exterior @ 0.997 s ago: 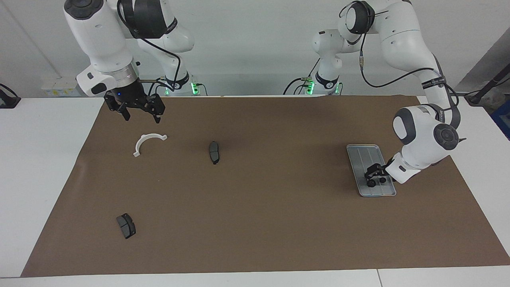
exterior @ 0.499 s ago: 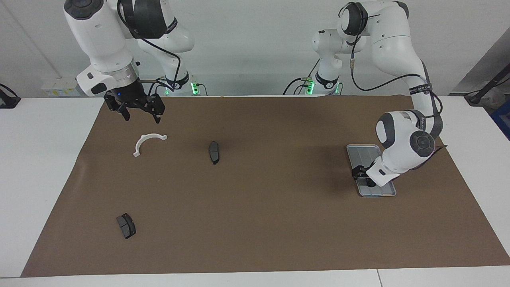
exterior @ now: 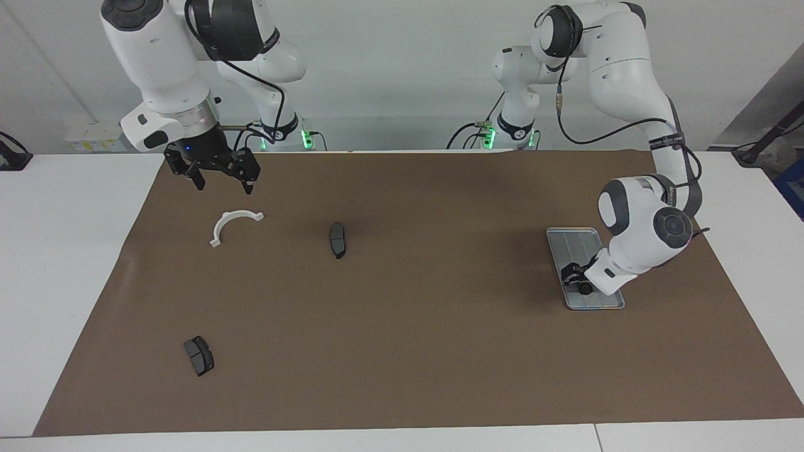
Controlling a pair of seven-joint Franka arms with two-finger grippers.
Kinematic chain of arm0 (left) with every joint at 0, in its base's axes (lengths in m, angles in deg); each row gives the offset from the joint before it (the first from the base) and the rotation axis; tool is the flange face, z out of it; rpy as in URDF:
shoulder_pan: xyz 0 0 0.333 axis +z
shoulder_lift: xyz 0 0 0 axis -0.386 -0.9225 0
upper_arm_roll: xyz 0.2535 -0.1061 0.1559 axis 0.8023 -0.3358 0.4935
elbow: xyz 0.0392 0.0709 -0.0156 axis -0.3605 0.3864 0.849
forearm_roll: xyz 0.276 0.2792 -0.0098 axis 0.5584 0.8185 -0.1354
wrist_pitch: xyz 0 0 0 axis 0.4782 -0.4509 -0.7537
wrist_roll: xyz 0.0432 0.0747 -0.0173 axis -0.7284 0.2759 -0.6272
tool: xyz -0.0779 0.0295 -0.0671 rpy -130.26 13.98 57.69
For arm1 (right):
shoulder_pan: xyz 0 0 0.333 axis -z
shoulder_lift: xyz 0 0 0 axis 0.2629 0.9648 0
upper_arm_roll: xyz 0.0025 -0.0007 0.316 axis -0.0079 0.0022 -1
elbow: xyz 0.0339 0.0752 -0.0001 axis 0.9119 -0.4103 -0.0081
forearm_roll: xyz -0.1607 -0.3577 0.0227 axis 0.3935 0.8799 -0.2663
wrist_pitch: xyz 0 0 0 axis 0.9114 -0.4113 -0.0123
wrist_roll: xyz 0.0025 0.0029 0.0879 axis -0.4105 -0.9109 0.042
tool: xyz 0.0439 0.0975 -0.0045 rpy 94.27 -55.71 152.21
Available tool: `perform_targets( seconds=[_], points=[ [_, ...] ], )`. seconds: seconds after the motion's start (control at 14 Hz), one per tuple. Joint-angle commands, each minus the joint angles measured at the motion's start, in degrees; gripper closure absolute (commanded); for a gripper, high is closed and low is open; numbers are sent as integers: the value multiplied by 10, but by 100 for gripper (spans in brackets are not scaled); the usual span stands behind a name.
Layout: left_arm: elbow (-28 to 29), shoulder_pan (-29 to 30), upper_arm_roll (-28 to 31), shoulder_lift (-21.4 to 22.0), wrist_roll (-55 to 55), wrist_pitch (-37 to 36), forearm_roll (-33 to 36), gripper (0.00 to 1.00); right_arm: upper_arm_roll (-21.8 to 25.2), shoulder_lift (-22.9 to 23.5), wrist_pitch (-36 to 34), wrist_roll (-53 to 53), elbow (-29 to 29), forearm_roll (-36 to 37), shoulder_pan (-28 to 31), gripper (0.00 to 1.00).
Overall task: Place bearing gear from tray to pile
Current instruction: 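Lower the left gripper into the metal tray and grasp a black gear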
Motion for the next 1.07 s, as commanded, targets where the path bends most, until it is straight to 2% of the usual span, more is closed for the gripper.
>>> perform_targets(
  seconds=[0.0,0.57,1.0],
  points=[
    [8,7,0,-8,-5,22,-14,15,-3,-15,12,16,-19,-1,6,0],
    [8,9,0,-11,-4,25,-14,32,-3,-15,12,16,-19,-1,6,0],
    [5,10,0,-9,-1,19,-14,54,-3,-15,11,16,-19,-1,6,0]
  ],
)
